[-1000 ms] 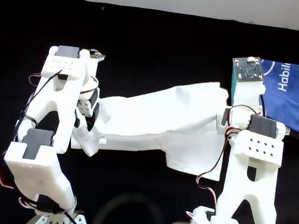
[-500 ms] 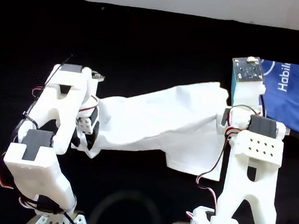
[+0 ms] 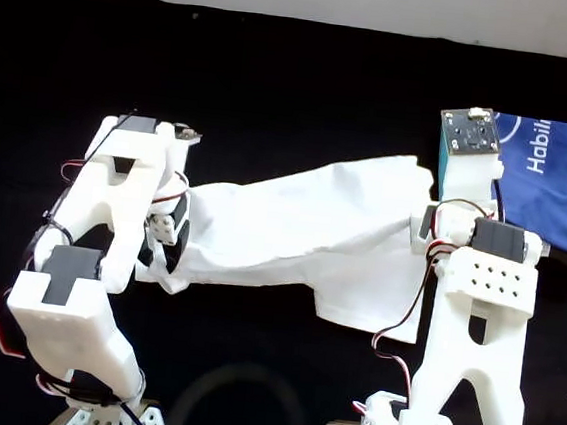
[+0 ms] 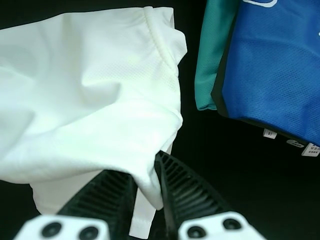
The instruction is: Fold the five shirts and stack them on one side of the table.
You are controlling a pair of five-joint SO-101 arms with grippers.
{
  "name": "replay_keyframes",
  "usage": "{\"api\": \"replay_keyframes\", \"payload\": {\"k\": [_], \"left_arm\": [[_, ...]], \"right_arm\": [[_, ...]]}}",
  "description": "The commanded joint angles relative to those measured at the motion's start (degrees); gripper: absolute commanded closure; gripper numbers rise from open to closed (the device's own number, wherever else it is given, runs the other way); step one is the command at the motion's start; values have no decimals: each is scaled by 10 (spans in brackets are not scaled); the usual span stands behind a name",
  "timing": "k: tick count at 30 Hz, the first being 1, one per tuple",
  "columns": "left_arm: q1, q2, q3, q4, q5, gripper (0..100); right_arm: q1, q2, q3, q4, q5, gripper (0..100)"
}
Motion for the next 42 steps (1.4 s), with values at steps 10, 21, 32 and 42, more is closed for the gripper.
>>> {"api": "replay_keyframes", "payload": {"k": [10, 21, 32, 42], "left_arm": [[3, -34, 67, -85, -2, 991], [18, -34, -183, 145, -1, 988], [5, -104, -335, 187, -3, 990], [13, -182, -229, 188, -3, 991]], "right_arm": [[7, -20, -5, -9, 4, 993], [7, -18, -2, -31, 4, 993], [7, -14, -110, -41, 1, 993], [-36, -17, -111, -9, 1, 993]]}}
